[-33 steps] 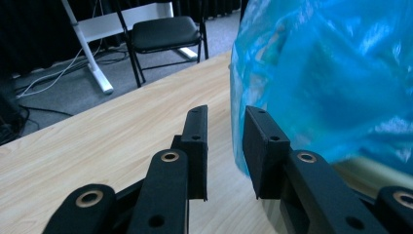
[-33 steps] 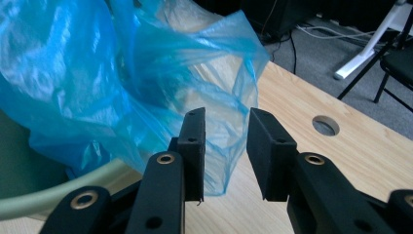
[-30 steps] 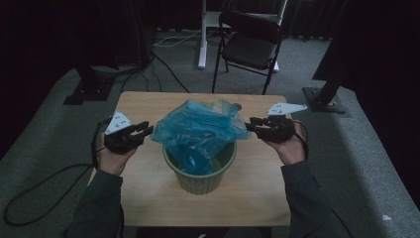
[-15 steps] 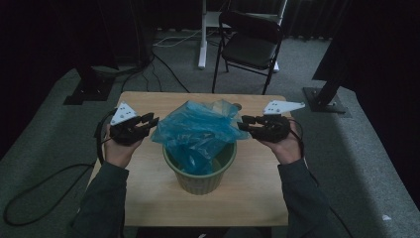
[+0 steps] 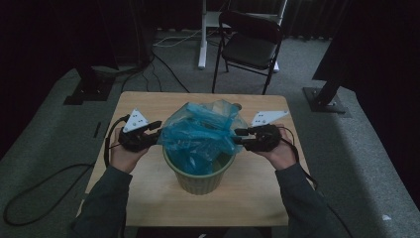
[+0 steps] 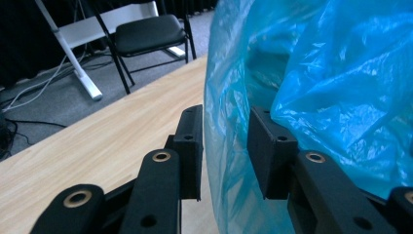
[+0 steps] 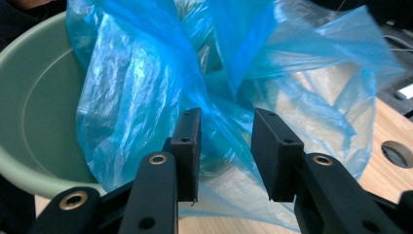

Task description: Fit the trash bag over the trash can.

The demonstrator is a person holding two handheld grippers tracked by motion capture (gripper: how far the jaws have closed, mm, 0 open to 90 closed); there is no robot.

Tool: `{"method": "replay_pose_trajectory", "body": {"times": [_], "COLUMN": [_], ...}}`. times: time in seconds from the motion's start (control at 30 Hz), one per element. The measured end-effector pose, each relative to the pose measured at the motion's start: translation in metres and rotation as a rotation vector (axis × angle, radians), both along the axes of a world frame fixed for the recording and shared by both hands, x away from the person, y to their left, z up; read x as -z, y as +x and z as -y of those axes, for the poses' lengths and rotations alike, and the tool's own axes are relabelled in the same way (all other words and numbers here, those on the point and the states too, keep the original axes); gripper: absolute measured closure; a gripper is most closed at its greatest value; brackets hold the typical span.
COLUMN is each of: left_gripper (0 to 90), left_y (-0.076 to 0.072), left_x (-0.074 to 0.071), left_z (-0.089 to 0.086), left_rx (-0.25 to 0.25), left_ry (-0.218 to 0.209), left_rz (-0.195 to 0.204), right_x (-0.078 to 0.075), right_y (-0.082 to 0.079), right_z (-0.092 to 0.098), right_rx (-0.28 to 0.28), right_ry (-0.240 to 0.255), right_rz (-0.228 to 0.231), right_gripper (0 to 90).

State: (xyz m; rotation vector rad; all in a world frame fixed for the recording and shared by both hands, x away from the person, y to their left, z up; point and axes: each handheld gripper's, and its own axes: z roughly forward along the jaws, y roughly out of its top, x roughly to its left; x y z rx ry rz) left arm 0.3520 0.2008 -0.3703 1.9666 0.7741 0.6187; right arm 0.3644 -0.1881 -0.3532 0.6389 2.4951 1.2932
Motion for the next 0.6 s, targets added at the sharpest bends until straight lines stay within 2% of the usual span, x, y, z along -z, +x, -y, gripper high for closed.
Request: {"method": "replay_pose_trajectory", "body": {"times": [0.33, 0.6], "left_gripper": [64.0, 64.3], "left_y": [-0.002, 0.007], "left_x": [-0.002, -0.013], "left_z": [-0.001, -0.003], "left_rx": [-0.004, -0.026], "left_ry": [-0.012, -0.051], "left_rz": [0.013, 0.036], "right_x": [-0.004, -0.011], "right_y": [-0.001, 0.006], "right_z": [0.003, 0.014], "right_rx": [-0.004, 0.049], "right_ry": [0.011, 0.056], "right_rz": [0.013, 0.035], "right_gripper": [62.6, 62.7]}}
